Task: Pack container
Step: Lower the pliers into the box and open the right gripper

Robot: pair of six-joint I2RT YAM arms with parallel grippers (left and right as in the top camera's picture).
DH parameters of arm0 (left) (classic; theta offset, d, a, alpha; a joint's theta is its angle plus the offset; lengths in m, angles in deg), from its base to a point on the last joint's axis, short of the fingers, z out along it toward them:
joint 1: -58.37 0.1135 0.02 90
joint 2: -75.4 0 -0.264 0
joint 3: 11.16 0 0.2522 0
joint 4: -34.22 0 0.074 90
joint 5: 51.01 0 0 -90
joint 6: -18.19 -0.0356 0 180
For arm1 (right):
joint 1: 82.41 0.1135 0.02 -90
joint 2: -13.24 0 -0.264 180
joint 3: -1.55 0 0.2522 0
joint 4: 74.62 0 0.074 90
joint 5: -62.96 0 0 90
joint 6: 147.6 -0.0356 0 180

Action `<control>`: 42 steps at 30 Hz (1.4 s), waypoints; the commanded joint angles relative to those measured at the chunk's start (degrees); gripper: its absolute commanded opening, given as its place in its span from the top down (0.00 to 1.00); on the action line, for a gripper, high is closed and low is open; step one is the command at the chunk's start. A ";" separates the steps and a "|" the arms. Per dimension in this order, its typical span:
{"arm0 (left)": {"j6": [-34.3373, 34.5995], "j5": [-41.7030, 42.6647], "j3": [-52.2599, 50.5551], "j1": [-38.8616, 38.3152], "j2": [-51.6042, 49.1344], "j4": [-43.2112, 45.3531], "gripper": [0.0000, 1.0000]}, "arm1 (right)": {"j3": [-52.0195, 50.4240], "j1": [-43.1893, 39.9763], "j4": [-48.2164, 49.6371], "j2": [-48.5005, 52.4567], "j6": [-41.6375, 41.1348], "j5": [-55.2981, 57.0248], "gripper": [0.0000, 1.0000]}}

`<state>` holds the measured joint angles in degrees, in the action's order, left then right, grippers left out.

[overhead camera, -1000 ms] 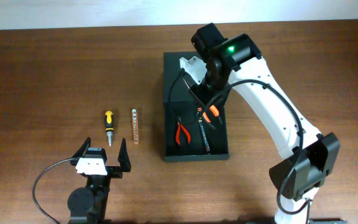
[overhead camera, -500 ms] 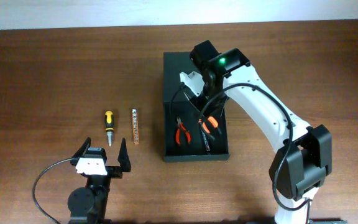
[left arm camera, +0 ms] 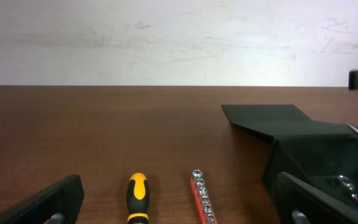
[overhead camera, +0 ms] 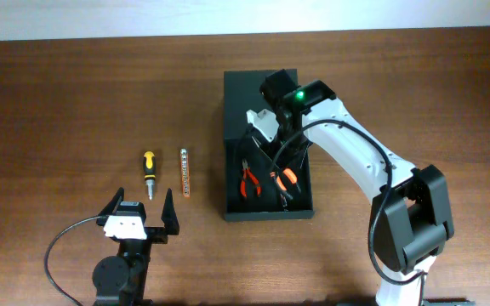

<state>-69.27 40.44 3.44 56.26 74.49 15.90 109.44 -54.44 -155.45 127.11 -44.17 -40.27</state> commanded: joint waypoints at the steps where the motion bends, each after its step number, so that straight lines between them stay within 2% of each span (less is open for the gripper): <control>1: -1.11 -0.39 -0.33 0.42 0.24 -0.20 0.01 | -2.47 0.63 2.03 0.09 -0.22 -1.38 0.85; 15: -1.11 -0.39 -0.33 0.42 0.24 -0.20 0.01 | -5.25 0.63 4.55 0.09 -0.24 -1.38 0.84; 16: -1.11 -0.39 -0.33 0.42 0.24 -0.20 0.01 | -5.25 0.63 4.59 0.09 -0.24 -1.38 0.79; 18: -1.11 -0.39 -0.33 0.42 0.24 -0.20 0.01 | -5.25 0.63 4.81 0.09 -0.24 -1.38 0.75; 22: -1.11 -0.39 -0.33 0.42 0.24 -0.20 0.01 | -5.25 0.63 5.16 0.09 -0.24 -1.36 0.71; 33: -1.11 -0.39 -0.33 0.42 0.24 -0.20 0.01 | -5.25 0.63 5.75 0.09 -0.24 -1.36 0.70; 36: -1.11 -0.39 -0.33 0.42 0.24 -0.20 0.01 | -5.25 0.63 5.81 0.09 -0.24 -1.38 0.62; 42: -1.11 -0.39 -0.33 0.42 0.24 -0.20 0.01 | -5.25 0.63 5.81 0.09 -0.24 -1.38 0.57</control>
<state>-69.27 40.44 3.44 56.26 74.49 15.90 104.26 -54.44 -149.75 127.11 -44.14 -40.69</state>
